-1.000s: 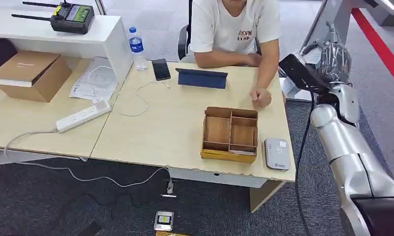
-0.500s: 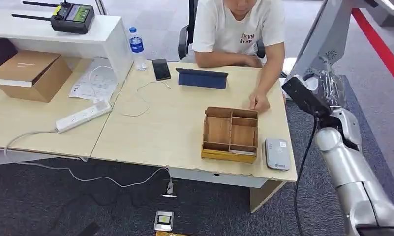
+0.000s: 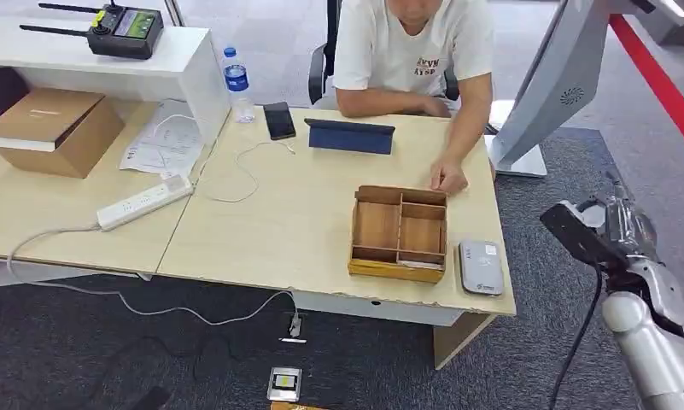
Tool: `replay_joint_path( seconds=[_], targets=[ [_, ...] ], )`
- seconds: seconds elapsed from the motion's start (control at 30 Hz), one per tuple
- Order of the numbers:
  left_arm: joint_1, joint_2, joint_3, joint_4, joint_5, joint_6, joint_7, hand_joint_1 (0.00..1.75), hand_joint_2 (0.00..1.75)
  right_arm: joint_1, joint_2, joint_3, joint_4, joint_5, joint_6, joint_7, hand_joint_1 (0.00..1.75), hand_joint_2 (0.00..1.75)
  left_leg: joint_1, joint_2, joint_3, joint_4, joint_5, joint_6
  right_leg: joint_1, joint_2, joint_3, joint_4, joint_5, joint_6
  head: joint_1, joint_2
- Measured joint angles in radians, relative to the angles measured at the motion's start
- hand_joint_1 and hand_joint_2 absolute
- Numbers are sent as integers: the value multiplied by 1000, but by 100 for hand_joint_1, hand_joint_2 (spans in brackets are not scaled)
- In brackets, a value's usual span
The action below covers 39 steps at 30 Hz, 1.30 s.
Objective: Pass the card to the sensor for recognition and then transmit it.
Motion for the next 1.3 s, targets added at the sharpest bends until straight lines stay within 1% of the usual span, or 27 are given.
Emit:
replay_joint_path(
  seconds=[0.17, 0.3, 0.4, 0.5, 0.63, 0.83, 1.0, 1.3],
  targets=[
    [-1, 0, 2, 0, -5, -3, -8, 0, 0, 27, -22, -21, 26, 8, 0, -8, 175, 175, 0, 0, 0, 0, 0, 0, 0, 0, 0, 0, 0, 0, 0, 0],
    [-2, 0, 2, 0, -13, -6, -16, 0, 0, 35, -24, -31, 48, 15, -5, -25, 175, 175, 0, 0, 0, 0, 0, 0, 0, 0, 0, 0, 0, 0, 0, 0],
    [-3, 0, 1, 0, -19, -11, -22, 0, 0, 33, -20, -31, 59, 33, -4, -26, 175, 175, 0, 0, -1, 0, 0, 0, 0, 0, 0, 0, 0, 0, 0, 0],
    [-5, 0, 1, 0, -23, -14, -26, 0, 0, 25, -6, -30, 71, 52, -2, -26, 175, 175, 0, 0, -1, -1, 0, 0, 0, 0, 1, 1, 0, 0, 0, 0],
    [-9, 0, 1, 0, -24, -15, -26, 0, 0, 0, 27, -23, 97, 66, -1, -28, 175, 175, 0, 0, 0, 0, 0, 0, 1, 0, 0, 1, 0, 0, 0, 0],
    [-10, 0, 1, 0, -29, -14, -19, 0, 0, -28, 73, -11, 155, 61, 4, -46, 175, 175, 0, 0, -1, 0, 0, 0, 1, 0, 0, 1, 0, 0, 0, 0],
    [-11, 0, 1, 0, -29, -11, -17, 0, 0, -44, 103, -4, 200, 62, 13, -47, 175, 175, 0, 0, -1, 0, 0, 0, 1, 0, 0, 1, 0, 0, 0, 0],
    [-9, -1, 1, 0, -29, -3, -16, 0, 0, -59, 128, 5, 292, 59, 13, -46, 175, 175, 0, 0, -1, 0, 0, 0, 1, 0, 0, 1, 0, 0, 0, 0]
  ],
)
